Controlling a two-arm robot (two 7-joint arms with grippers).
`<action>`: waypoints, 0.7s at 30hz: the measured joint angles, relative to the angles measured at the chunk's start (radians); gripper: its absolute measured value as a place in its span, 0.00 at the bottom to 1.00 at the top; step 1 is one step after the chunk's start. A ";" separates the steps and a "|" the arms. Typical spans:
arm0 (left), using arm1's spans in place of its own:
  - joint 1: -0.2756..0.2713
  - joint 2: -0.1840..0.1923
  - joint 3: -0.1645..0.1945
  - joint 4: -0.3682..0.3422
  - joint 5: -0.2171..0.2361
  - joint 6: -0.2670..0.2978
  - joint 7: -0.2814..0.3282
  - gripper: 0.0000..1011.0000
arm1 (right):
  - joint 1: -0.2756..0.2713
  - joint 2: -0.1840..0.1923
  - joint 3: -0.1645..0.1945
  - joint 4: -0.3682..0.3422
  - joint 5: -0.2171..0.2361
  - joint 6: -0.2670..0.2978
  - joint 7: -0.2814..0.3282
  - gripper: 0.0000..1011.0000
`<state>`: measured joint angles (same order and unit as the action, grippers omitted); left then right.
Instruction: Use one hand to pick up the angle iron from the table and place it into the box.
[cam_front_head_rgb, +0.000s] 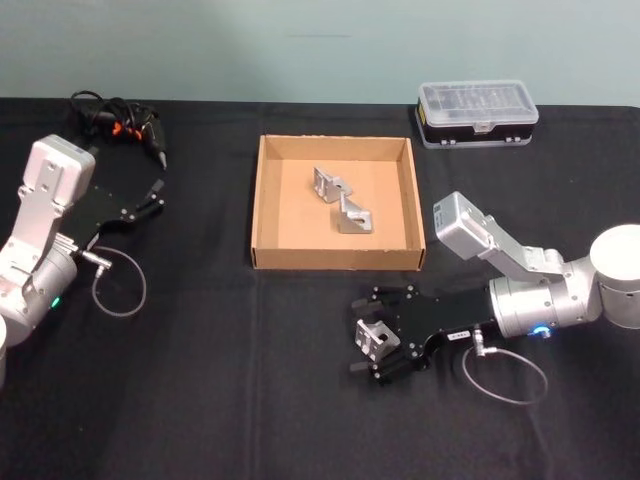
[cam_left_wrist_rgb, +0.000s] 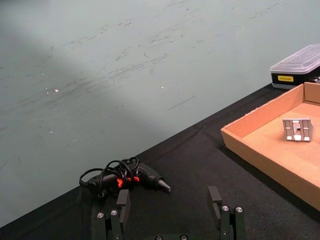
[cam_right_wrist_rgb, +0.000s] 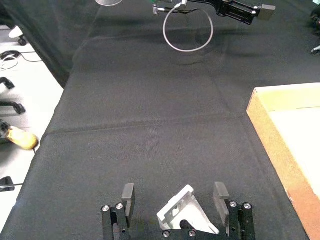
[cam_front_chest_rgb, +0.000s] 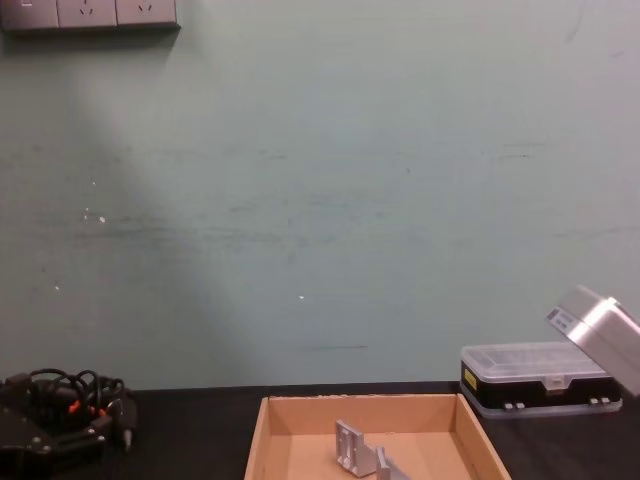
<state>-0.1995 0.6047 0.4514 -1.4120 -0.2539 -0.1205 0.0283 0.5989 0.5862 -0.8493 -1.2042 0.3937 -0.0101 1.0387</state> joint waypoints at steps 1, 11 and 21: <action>0.000 0.000 0.000 0.000 0.000 0.000 0.000 1.00 | -0.001 -0.001 0.000 0.001 0.000 0.000 -0.001 0.99; 0.000 0.000 0.000 0.000 0.000 0.000 0.000 1.00 | -0.003 -0.008 -0.003 0.006 -0.013 -0.003 -0.013 0.99; 0.000 0.000 0.000 0.000 0.000 0.000 0.000 1.00 | -0.011 -0.012 -0.001 0.000 -0.019 -0.006 -0.021 0.99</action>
<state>-0.1995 0.6047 0.4514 -1.4120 -0.2539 -0.1205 0.0283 0.5881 0.5747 -0.8507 -1.2041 0.3746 -0.0166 1.0174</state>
